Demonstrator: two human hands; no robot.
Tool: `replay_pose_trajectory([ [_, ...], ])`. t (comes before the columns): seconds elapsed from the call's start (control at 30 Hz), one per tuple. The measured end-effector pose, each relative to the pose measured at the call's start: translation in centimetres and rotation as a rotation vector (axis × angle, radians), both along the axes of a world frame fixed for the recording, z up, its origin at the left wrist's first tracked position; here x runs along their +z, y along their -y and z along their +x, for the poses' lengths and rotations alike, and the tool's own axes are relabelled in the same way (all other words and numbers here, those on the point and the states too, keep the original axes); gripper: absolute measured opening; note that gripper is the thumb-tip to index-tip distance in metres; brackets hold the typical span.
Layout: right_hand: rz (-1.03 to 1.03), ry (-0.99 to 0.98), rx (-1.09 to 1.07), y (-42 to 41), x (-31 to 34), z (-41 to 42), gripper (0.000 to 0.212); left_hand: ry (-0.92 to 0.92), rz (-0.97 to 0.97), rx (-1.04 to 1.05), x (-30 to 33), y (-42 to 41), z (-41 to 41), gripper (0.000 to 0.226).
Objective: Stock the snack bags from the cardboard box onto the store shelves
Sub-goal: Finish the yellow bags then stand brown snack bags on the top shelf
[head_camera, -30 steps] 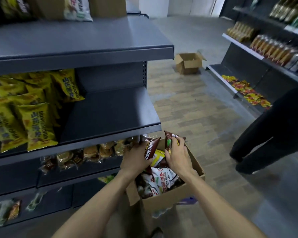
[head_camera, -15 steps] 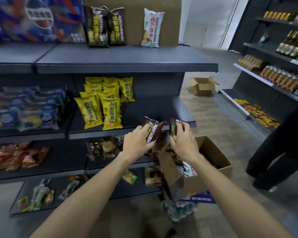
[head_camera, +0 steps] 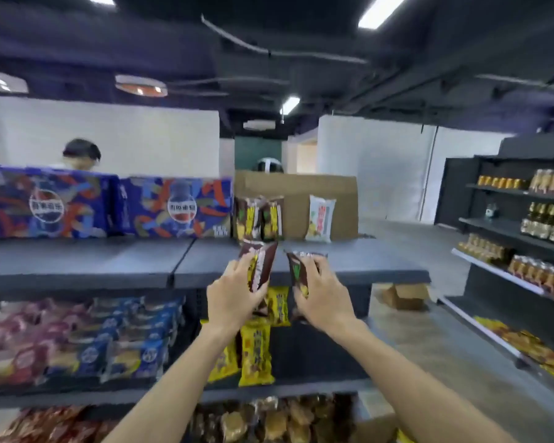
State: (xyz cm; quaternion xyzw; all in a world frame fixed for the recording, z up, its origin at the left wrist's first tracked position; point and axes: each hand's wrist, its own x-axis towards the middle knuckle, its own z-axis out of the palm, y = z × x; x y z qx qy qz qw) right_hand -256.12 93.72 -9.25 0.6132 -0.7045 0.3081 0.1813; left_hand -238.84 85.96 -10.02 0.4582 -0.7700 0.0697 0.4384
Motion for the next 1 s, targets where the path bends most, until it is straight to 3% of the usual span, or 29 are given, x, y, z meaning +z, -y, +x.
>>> replay_pose_trajectory([
  [0.43, -0.039, -0.060, -0.046, 14.6, 10.3, -5.2, 0.055, 0.044, 0.068, 0.180, 9.2, 14.0, -5.3, 0.066],
  [1.0, 0.018, -0.018, 0.017, 31.3, 5.9, -7.1, 0.058, 0.078, -0.010, 0.253, 5.9, 26.6, -10.2, 0.062],
])
